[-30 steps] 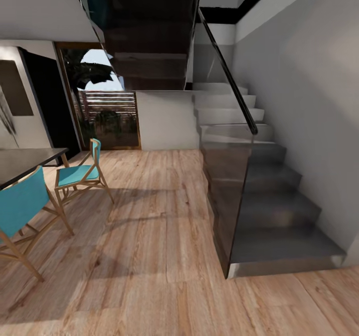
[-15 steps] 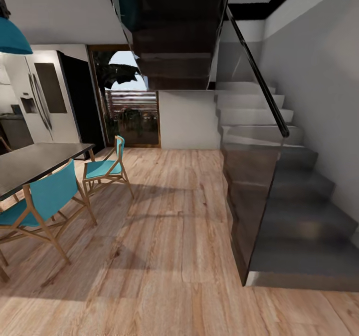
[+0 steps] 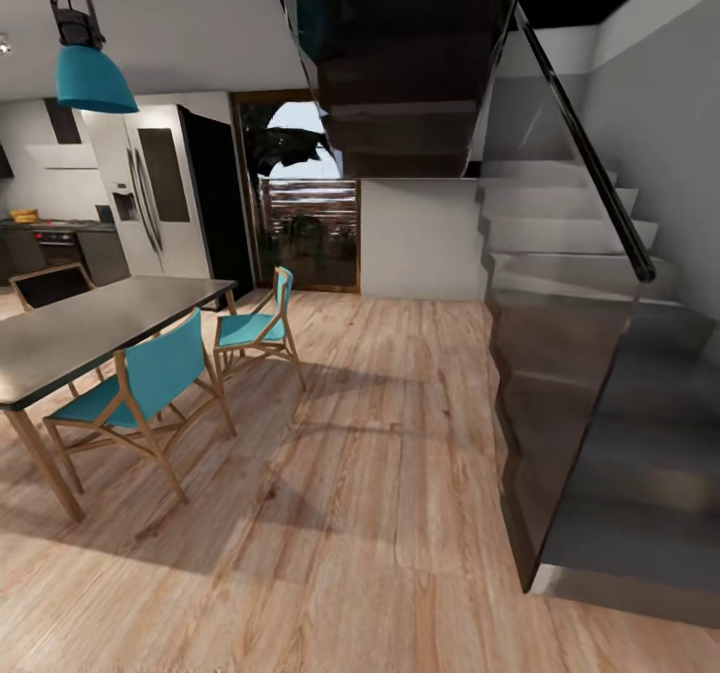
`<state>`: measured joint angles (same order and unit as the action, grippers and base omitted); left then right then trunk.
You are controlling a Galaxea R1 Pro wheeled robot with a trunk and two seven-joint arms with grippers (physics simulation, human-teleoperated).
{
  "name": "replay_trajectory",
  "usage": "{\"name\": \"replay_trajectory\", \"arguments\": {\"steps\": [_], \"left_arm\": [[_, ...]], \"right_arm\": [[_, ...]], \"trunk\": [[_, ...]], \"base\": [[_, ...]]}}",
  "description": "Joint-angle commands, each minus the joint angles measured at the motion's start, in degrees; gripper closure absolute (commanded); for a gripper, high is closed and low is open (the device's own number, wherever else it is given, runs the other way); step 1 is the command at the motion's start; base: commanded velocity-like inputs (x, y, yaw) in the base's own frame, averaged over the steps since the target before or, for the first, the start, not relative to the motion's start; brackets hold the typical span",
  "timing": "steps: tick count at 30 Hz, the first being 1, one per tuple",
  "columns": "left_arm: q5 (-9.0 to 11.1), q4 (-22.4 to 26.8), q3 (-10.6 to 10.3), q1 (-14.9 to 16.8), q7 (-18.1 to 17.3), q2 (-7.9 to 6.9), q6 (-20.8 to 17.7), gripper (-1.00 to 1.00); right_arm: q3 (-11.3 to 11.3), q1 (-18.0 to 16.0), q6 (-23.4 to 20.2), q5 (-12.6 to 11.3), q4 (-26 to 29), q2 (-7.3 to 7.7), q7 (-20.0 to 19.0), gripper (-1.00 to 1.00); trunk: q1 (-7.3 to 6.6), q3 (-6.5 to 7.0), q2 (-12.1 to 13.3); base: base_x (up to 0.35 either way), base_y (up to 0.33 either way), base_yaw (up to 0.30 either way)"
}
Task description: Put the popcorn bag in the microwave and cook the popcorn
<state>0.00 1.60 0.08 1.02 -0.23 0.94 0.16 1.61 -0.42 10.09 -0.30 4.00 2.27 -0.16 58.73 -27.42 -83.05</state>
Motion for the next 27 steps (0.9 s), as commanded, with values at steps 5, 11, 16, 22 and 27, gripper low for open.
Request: {"name": "replay_trajectory", "arguments": {"steps": [5,11,16,22,27], "left_arm": [[0.00,-0.01,0.01,0.04,-0.03,0.00,0.02,-1.00],[0.00,-0.01,0.01,0.04,-0.03,0.02,0.02,-1.00],[0.00,-0.01,0.01,0.04,-0.03,0.01,0.02,-1.00],[0.00,-0.01,0.01,0.04,-0.02,0.02,0.02,-1.00],[0.00,-0.01,0.01,0.04,-0.03,0.02,0.02,-1.00]], "right_arm": [[0.15,-0.02,0.19,-0.02,-0.02,0.01,-0.02,-1.00],[0.09,-0.02,0.20,-0.02,-0.04,-0.01,-0.02,-1.00],[0.14,-0.02,0.20,0.01,-0.04,-0.02,-0.02,-1.00],[0.07,-0.02,0.13,0.02,-0.05,-0.03,-0.09,-1.00],[0.06,-0.02,0.03,0.04,-0.05,-0.06,-0.26,-1.00]], "trunk": [[-0.01,-0.07,-0.03],[-0.01,-0.07,-0.03],[-0.01,-0.07,-0.03],[-0.01,-0.07,-0.03],[-0.01,-0.07,-0.03]], "base": [[0.000,0.000,0.263],[0.000,0.000,0.262],[0.000,0.000,0.262],[0.000,0.000,0.262],[0.000,0.000,0.262]]}}
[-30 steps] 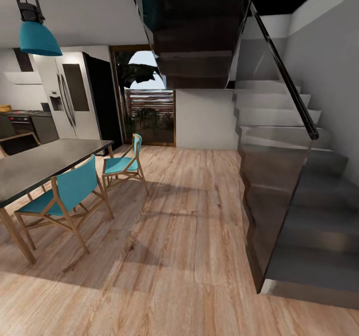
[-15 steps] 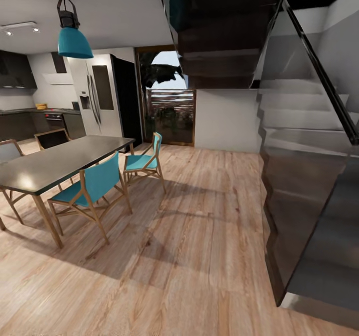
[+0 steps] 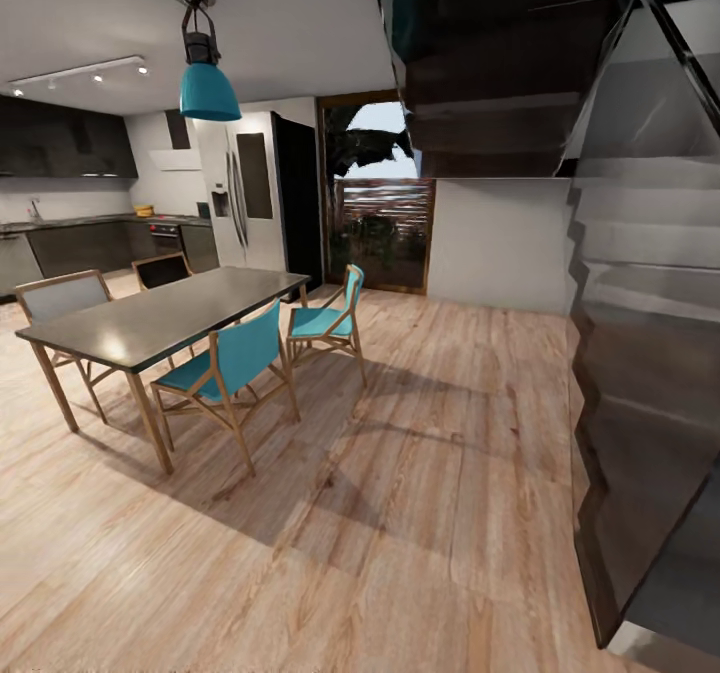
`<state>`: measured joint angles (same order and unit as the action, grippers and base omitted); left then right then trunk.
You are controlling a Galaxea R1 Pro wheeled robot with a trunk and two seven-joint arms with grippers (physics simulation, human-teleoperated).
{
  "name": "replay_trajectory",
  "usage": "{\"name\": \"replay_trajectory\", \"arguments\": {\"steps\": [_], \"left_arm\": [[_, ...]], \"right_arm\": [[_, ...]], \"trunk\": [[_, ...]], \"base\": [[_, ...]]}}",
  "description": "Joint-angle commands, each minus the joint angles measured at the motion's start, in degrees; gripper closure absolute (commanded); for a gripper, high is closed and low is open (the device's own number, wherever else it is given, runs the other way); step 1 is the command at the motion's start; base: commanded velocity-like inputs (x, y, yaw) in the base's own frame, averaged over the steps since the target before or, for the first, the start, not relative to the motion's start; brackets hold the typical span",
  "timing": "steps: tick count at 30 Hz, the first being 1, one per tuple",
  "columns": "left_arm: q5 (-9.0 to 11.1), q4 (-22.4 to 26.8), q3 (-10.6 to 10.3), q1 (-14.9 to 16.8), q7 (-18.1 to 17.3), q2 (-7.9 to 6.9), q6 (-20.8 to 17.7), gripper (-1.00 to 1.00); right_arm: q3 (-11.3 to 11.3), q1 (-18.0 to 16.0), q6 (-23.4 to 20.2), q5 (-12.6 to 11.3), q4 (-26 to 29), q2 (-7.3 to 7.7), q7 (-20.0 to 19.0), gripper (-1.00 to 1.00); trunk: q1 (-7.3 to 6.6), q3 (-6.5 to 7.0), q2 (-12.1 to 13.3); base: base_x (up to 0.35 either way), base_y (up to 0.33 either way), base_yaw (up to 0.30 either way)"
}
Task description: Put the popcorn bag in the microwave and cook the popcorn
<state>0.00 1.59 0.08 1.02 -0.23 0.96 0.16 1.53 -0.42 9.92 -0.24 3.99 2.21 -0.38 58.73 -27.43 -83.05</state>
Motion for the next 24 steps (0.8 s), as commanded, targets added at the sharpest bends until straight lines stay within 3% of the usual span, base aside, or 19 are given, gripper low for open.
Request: {"name": "replay_trajectory", "arguments": {"steps": [1,20,24], "left_arm": [[0.00,-0.01,0.01,0.04,-0.03,-0.01,0.02,-1.00],[0.00,-0.03,0.01,0.04,-0.05,0.02,-0.01,-1.00],[0.00,-0.02,0.01,0.04,-0.14,1.04,-0.06,-1.00]], "right_arm": [[0.12,-0.02,0.19,-0.02,-0.03,-0.01,-0.05,-1.00],[0.02,-0.02,0.18,-0.02,-0.03,-0.01,0.03,-1.00],[0.00,-0.02,0.19,-0.02,-0.03,0.00,-0.01,-1.00]], "trunk": [[0.00,-0.06,-0.03],[0.00,-0.06,-0.03],[0.00,-0.06,-0.03]], "base": [[0.000,0.000,0.262],[0.000,0.000,0.262],[0.000,0.000,0.262]]}}
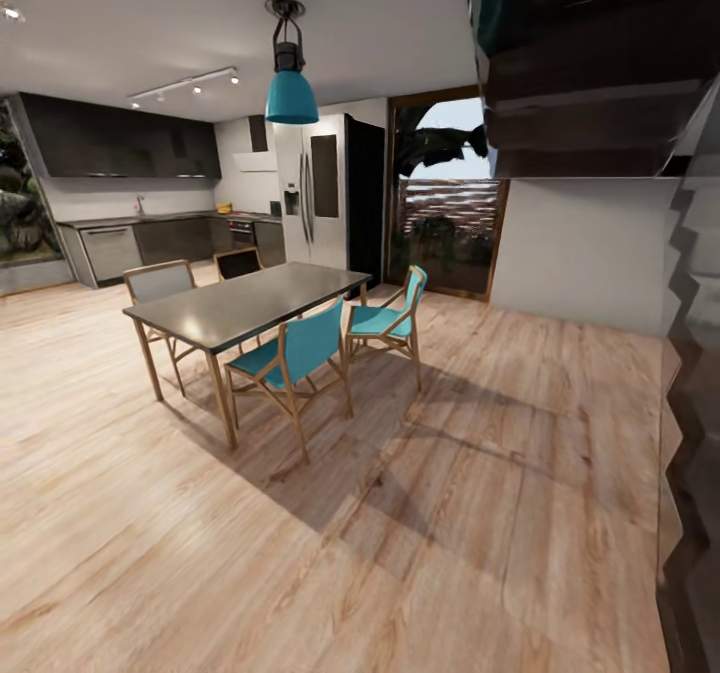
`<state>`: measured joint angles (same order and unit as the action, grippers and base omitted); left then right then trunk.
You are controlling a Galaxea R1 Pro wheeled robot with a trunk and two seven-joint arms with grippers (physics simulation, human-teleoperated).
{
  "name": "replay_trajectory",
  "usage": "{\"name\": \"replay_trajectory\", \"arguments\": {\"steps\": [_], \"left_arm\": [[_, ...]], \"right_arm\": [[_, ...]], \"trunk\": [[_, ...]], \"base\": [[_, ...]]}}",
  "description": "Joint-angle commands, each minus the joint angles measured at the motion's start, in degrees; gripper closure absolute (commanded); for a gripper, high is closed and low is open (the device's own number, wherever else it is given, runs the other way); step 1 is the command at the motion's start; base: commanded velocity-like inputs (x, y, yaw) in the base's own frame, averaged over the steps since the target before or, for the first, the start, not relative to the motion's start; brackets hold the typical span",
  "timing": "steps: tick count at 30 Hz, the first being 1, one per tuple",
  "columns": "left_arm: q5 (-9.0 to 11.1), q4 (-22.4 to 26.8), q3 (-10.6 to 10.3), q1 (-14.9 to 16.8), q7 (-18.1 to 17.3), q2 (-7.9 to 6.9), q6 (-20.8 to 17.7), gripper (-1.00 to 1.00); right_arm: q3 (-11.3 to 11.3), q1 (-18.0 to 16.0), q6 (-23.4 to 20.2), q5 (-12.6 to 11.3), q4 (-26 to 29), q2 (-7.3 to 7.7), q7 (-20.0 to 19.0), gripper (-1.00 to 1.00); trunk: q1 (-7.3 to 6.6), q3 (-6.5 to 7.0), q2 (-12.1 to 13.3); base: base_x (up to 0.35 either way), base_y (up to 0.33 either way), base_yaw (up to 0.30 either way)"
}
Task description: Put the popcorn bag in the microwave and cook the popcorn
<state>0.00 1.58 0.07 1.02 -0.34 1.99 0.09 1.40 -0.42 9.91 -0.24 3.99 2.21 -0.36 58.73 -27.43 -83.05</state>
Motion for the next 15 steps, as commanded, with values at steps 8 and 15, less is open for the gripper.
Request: {"name": "replay_trajectory", "arguments": {"steps": [8,15], "left_arm": [[0.00,-0.09,0.04,0.04,0.23,-3.09,-0.19,-1.00],[0.15,-0.17,6.46,0.04,0.46,-6.32,-0.04,-1.00]], "right_arm": [[0.06,-0.02,0.20,-0.03,-0.03,-0.01,-0.02,-1.00],[0.09,-0.02,0.20,-0.03,-0.03,0.02,0.09,-1.00]], "trunk": [[0.00,-0.06,-0.03],[0.00,-0.06,-0.03]], "base": [[0.000,0.000,0.262],[0.000,0.000,0.262]]}}
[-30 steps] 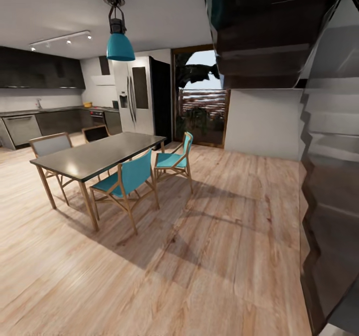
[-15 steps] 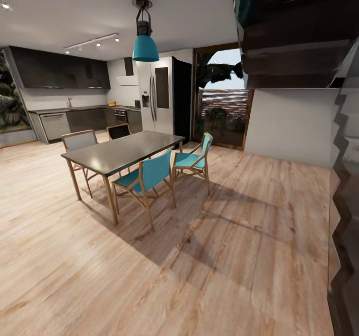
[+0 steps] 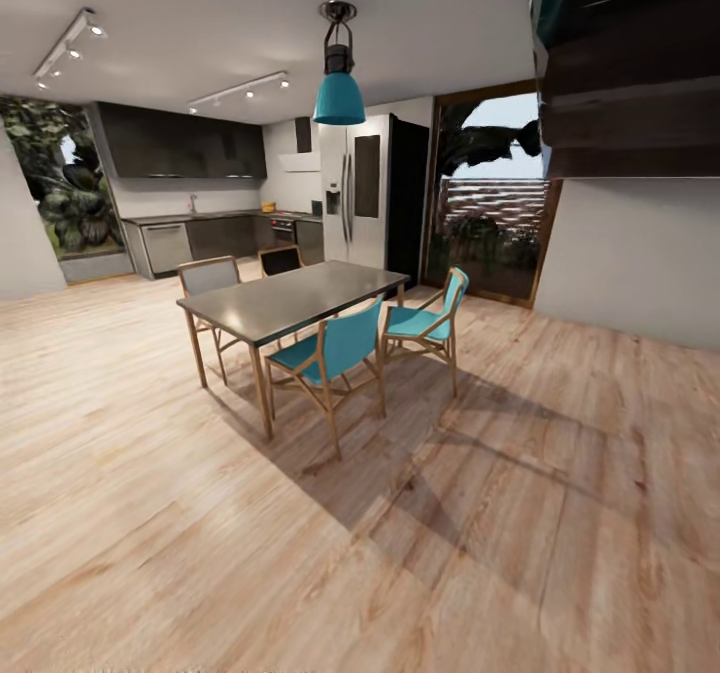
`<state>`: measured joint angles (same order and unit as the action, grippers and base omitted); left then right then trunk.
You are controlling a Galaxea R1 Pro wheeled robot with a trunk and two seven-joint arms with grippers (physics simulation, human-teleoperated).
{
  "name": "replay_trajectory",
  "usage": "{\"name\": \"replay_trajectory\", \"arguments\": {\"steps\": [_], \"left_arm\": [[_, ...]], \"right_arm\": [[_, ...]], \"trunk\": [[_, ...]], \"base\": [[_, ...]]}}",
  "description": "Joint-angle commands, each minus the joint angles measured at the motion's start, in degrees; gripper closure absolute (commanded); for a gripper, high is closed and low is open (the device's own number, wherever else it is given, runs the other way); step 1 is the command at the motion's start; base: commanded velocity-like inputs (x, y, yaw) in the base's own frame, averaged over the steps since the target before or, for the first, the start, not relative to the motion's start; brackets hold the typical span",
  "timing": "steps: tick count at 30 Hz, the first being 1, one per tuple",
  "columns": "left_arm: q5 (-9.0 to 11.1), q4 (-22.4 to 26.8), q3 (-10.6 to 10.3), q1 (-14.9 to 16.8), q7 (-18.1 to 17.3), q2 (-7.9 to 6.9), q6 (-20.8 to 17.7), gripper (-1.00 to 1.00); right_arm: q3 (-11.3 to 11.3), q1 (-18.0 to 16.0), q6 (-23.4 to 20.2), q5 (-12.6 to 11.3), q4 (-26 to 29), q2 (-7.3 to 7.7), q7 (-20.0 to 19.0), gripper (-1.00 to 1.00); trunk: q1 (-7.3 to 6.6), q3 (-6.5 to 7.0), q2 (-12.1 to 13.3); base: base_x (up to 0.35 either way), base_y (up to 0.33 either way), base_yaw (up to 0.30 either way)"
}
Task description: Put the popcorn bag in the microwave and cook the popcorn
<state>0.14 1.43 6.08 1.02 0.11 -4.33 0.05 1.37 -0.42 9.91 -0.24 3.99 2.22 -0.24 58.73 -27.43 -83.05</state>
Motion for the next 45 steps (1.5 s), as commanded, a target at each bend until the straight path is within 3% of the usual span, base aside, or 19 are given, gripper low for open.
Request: {"name": "replay_trajectory", "arguments": {"steps": [1,4,18,45], "left_arm": [[-0.02,-0.02,2.07,0.04,-0.05,0.07,0.02,-1.00],[-0.03,-0.08,3.74,0.04,-0.10,-0.02,-0.07,-1.00],[-0.05,-0.04,3.94,0.04,-0.11,0.21,-0.14,-1.00],[-0.05,-0.04,3.94,0.04,-0.11,0.19,-0.14,-1.00]], "right_arm": [[0.12,-0.02,0.24,-0.02,-0.03,-0.01,-0.04,-1.00],[0.20,-0.02,0.22,-0.02,-0.03,-0.02,-0.02,-1.00],[0.14,-0.02,0.27,-0.02,-0.03,-0.02,-0.13,-1.00],[0.19,-0.02,0.21,-0.02,-0.03,0.00,-0.03,-1.00]], "trunk": [[0.00,-0.06,-0.03],[0.00,-0.06,-0.03],[0.00,-0.24,-0.03],[0.00,-0.90,-0.03]], "base": [[0.000,0.000,0.262],[0.000,0.000,0.262],[0.015,0.000,0.262],[0.305,0.125,0.262]]}}
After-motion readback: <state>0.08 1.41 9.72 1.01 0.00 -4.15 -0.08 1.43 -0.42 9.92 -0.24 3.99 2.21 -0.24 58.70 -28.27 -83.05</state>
